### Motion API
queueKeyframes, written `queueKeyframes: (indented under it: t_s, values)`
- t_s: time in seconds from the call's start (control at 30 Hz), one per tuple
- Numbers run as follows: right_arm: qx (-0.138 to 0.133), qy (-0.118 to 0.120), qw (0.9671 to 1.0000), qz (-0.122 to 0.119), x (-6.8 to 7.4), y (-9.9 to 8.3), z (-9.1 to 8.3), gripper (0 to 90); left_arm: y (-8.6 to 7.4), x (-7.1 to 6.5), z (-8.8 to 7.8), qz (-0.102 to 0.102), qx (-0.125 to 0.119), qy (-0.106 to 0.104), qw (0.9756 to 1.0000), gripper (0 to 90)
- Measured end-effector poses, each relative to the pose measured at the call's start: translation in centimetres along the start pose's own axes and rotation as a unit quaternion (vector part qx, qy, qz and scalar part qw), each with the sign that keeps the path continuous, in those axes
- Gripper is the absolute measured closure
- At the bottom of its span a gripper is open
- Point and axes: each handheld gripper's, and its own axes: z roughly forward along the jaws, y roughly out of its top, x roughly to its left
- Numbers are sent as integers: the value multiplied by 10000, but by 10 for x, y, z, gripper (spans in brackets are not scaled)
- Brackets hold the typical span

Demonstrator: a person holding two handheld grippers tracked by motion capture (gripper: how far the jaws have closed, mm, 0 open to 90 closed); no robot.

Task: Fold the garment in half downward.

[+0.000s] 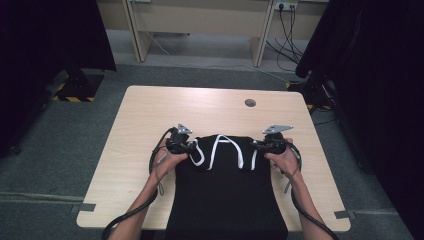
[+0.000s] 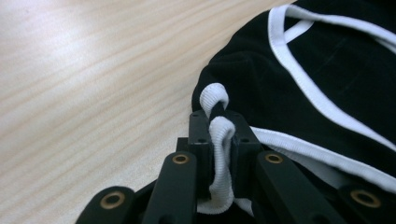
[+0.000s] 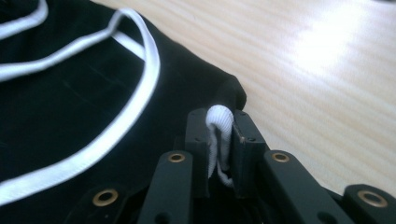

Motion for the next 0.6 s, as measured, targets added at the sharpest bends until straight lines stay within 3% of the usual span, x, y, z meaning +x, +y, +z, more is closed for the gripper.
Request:
queueKeyframes:
  t_s: [0.17, 0.43, 0.6]
  values:
    - [-171, 30, 9997, -157, 4, 8, -12, 806, 6, -1, -9, 116, -136, 43, 9998, 826]
    - [-403, -3, 9983, -411, 10, 22, -29, 809, 16, -1, -19, 257, -134, 52, 9996, 826]
    - [-473, -100, 9977, -480, 11, 34, -35, 810, 31, 2, -31, 317, -222, 251, 9989, 829]
